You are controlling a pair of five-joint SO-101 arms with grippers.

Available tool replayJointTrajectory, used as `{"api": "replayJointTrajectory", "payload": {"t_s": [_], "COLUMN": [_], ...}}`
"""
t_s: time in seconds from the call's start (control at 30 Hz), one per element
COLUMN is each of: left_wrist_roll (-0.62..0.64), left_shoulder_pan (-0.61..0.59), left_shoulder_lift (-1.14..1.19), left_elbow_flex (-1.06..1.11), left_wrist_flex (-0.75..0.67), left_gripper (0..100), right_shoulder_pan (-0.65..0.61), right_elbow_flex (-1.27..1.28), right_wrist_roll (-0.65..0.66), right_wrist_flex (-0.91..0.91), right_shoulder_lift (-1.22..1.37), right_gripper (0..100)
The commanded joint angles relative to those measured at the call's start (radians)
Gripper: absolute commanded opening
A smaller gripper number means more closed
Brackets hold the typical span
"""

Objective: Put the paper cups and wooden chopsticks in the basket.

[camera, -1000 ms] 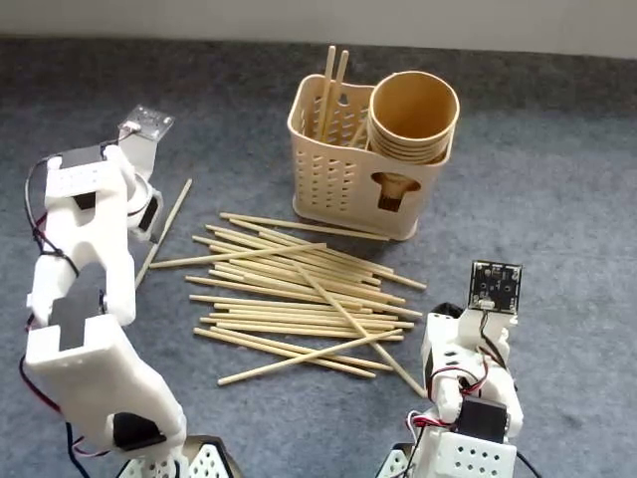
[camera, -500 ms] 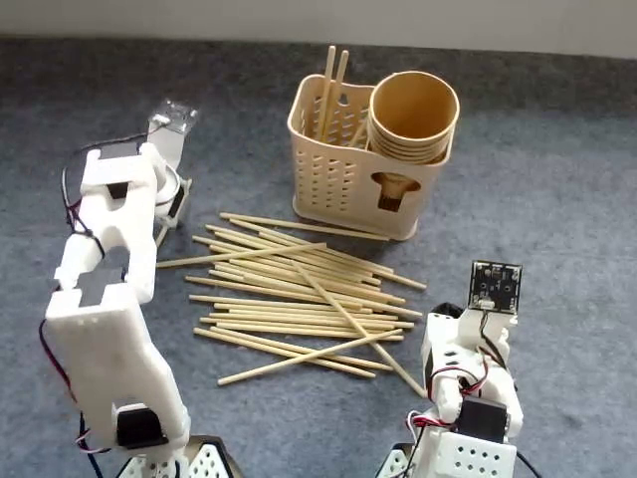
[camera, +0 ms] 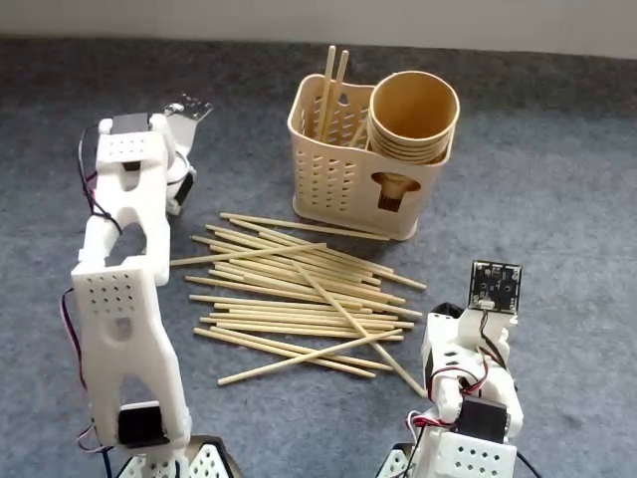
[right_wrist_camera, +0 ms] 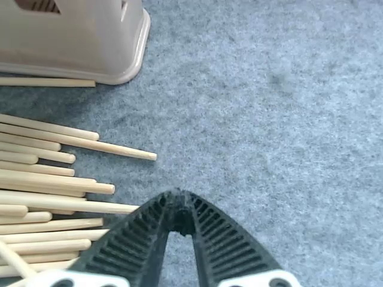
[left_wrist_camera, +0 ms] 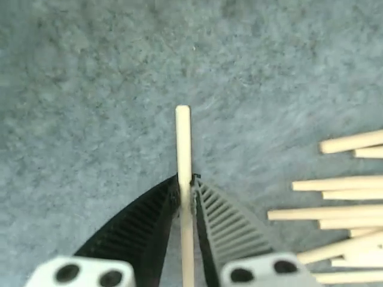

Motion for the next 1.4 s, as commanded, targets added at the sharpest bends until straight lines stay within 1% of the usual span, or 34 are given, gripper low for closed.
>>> {"api": "replayJointTrajectory", "payload": {"t_s": [0.0, 0.2, 0.4, 0.57, 0.67, 0.8, 0.9, 1.0, 1.07, 1.37], "left_wrist_roll": [0.009, 0.011, 0.014, 0.014, 0.049, 0.061, 0.074, 0.15, 0.201, 0.5], "left_shoulder_pan": [0.007, 0.01, 0.01, 0.015, 0.027, 0.068, 0.113, 0.148, 0.171, 0.294], "left_shoulder_lift": [-0.016, -0.016, -0.021, -0.139, -0.26, -0.44, -0.555, -0.639, -0.684, -0.862], "left_elbow_flex": [-0.139, -0.28, -0.346, -0.265, -0.171, -0.051, -0.008, -0.01, -0.01, -0.01], "left_wrist_flex": [0.114, 0.239, 0.255, 0.256, 0.255, 0.25, 0.25, 0.245, 0.21, 0.006], "left_gripper": [0, 0, 0, 0, 0, 0, 0, 0, 0, 0], "right_shoulder_pan": [-0.002, -0.002, -0.002, -0.002, -0.002, -0.002, -0.002, -0.002, -0.002, -0.002], "right_elbow_flex": [0.114, 0.114, 0.114, 0.114, 0.114, 0.114, 0.114, 0.114, 0.114, 0.114], "right_wrist_roll": [0.008, 0.008, 0.008, 0.008, 0.008, 0.008, 0.008, 0.008, 0.008, 0.008], "right_wrist_flex": [-0.018, -0.018, -0.018, -0.018, -0.018, -0.018, -0.018, -0.018, -0.018, -0.018], "right_shoulder_lift": [-0.012, -0.012, -0.012, -0.012, -0.012, -0.012, -0.012, -0.012, -0.012, -0.012], "right_gripper": [0.5, 0.5, 0.5, 0.5, 0.5, 0.5, 0.5, 0.5, 0.5, 0.5]}}
